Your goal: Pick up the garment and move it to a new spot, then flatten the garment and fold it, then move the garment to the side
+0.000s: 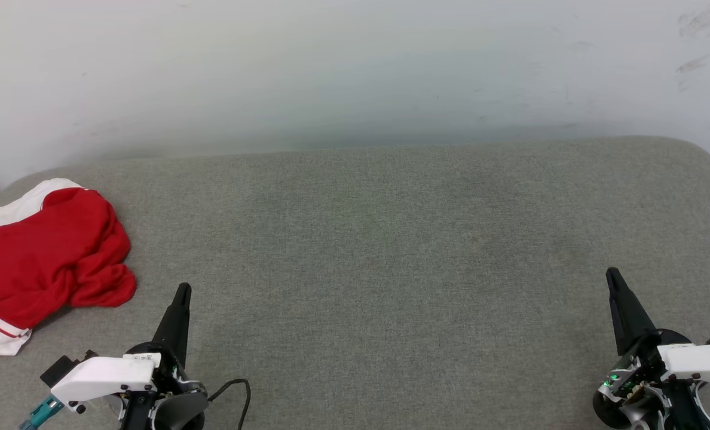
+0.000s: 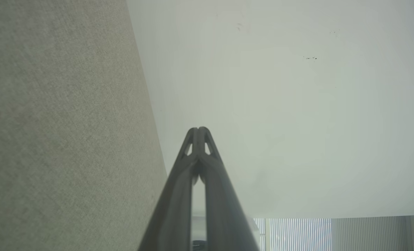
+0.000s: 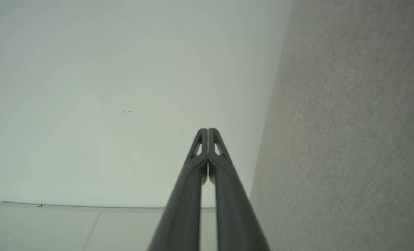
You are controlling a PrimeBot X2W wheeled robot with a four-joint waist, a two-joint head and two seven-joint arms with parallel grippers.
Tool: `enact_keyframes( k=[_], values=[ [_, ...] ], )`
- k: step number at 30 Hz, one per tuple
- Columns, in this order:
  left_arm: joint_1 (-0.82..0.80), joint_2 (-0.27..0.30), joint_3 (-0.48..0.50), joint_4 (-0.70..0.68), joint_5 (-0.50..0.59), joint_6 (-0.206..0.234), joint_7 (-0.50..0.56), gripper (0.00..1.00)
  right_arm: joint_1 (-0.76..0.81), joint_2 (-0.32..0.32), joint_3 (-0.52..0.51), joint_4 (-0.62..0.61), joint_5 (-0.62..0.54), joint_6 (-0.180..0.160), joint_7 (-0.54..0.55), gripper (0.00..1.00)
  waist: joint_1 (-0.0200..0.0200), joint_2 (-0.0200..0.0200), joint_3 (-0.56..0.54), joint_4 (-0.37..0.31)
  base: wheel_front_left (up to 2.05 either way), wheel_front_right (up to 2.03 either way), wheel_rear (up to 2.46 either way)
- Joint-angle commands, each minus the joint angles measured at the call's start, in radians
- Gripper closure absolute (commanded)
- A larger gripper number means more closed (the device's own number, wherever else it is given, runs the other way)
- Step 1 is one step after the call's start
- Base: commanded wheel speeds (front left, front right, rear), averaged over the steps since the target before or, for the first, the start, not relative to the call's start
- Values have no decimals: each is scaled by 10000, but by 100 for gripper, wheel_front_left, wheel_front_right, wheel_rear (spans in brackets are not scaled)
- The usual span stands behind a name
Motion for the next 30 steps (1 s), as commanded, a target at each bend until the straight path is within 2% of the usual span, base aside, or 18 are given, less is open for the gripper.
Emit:
enact_keyframes(
  k=[1,30],
  values=[
    [-62,-13,20,-2,16,-31,15,100,-100,35,6,6,-46,-3,5,100,0,0,0,0,0,0,0],
    [-62,-13,20,-2,15,-32,16,100,-100,35,5,6,-46,-3,4,100,0,0,0,0,0,0,0]
  ],
)
